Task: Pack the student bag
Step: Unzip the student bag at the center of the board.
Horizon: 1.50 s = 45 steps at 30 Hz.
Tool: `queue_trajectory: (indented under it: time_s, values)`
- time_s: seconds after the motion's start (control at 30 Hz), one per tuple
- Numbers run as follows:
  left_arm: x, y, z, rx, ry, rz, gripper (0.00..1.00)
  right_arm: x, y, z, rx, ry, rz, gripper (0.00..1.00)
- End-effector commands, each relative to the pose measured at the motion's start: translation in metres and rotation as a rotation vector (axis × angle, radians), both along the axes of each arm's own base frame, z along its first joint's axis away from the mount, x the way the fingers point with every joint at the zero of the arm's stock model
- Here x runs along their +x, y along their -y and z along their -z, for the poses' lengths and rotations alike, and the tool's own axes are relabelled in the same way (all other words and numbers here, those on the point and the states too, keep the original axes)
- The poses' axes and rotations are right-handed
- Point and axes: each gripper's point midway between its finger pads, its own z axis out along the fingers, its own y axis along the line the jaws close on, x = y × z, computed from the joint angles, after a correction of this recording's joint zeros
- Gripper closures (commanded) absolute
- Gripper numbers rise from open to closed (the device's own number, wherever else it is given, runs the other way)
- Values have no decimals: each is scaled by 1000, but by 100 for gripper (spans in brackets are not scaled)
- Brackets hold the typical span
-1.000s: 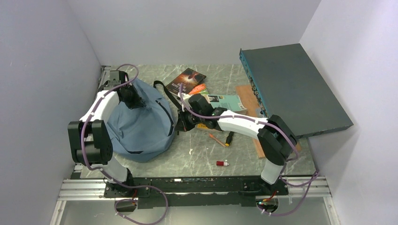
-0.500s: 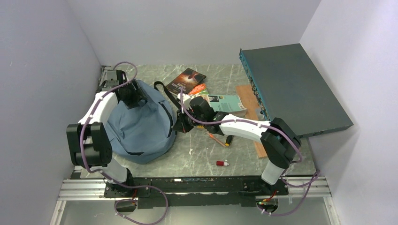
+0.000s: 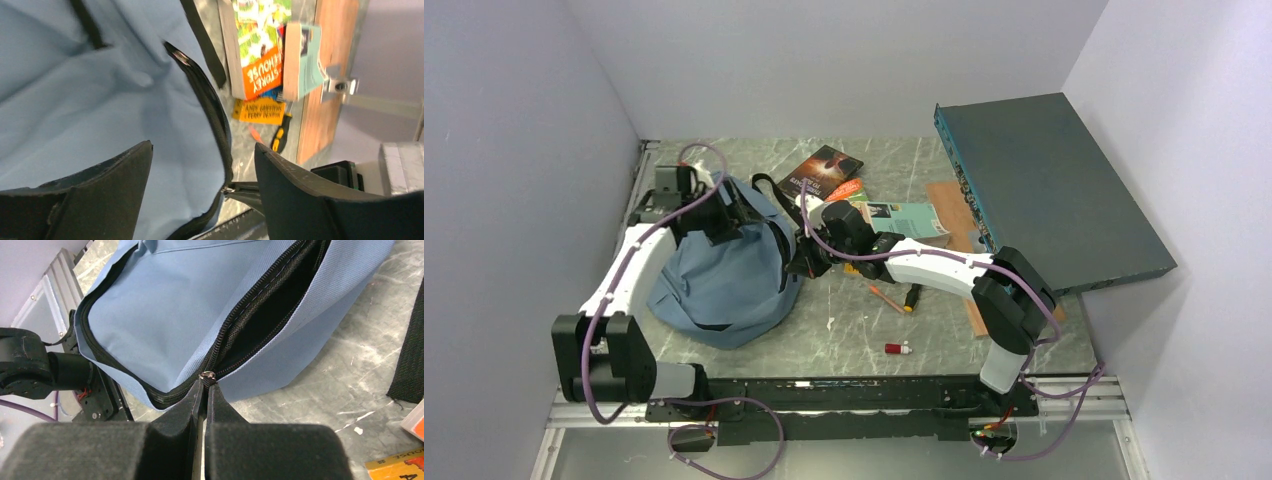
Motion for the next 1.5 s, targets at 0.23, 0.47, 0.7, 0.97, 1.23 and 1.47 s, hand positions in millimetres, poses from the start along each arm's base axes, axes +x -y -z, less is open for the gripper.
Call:
queue_trajectory:
  time_s: [0.23, 0.47, 0.7, 0.97, 1.23, 1.47]
  values:
    - [-13, 79, 44, 46, -244, 118, 21, 9, 0, -31, 52, 124, 6, 100]
    - [4, 70, 41, 144, -223, 125, 78, 18, 8, -28, -12, 184, 37, 100]
    - [47, 38, 5, 144, -145, -75, 100, 11, 7, -35, -48, 221, 32, 100]
    - [79, 16, -43, 136, 27, -204, 100, -84, -7, -10, -22, 81, -136, 100]
    - [46, 36, -17, 116, 2, 11, 100, -76, -13, -22, -2, 7, -157, 83]
    - [16, 52, -11, 59, 39, 164, 100, -37, 16, -33, 24, -155, 12, 38]
